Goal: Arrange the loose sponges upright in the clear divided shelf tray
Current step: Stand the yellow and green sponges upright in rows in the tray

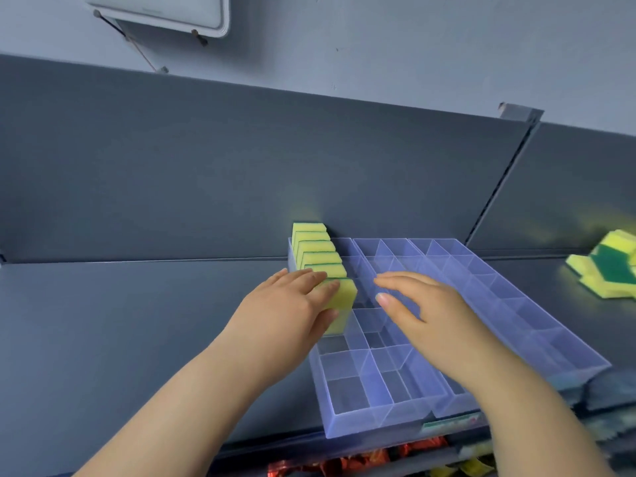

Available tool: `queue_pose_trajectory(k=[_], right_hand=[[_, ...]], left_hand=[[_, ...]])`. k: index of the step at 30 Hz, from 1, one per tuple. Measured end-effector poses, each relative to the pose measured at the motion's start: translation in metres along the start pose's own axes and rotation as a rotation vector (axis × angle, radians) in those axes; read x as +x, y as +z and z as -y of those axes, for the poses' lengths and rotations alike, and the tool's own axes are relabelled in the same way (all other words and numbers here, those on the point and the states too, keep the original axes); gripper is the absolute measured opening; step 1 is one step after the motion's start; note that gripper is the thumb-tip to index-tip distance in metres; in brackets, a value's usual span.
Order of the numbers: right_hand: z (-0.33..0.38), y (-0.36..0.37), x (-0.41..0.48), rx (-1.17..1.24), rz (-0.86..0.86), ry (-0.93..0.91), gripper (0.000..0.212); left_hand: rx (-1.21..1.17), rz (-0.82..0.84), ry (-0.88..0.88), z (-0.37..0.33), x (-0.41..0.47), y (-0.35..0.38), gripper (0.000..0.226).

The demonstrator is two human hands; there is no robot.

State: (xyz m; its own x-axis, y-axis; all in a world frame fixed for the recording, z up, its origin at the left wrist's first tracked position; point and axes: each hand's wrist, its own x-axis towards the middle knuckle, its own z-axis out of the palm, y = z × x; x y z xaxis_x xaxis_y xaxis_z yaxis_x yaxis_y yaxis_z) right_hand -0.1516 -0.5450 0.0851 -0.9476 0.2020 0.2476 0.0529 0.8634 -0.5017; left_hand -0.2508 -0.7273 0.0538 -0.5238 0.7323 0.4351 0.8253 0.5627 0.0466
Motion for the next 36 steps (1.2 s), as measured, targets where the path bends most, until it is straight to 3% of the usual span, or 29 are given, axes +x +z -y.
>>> queue_pose_trajectory(k=[3, 13, 21, 36], right_hand=[[-0.008, 0.000, -0.034, 0.062, -0.152, 0.087, 0.025], [-0.022, -0.011, -0.131, -0.156, -0.276, 0.279, 0.033], [-0.083, -0.039, -0.212, -0.183, -0.324, 0.455, 0.035], [-0.320, -0.117, -0.377, -0.192, -0.073, 0.782, 0.038]], left_hand=[[-0.066, -0.027, 0.083, -0.012, -0.005, -0.001, 0.045], [-0.196, -0.024, 0.319, -0.097, -0.006, 0.009, 0.043], [-0.349, 0.004, 0.506, -0.196, 0.007, 0.036, 0.038], [-0.237, 0.241, 0.498, -0.460, 0.066, 0.198, 0.036]])
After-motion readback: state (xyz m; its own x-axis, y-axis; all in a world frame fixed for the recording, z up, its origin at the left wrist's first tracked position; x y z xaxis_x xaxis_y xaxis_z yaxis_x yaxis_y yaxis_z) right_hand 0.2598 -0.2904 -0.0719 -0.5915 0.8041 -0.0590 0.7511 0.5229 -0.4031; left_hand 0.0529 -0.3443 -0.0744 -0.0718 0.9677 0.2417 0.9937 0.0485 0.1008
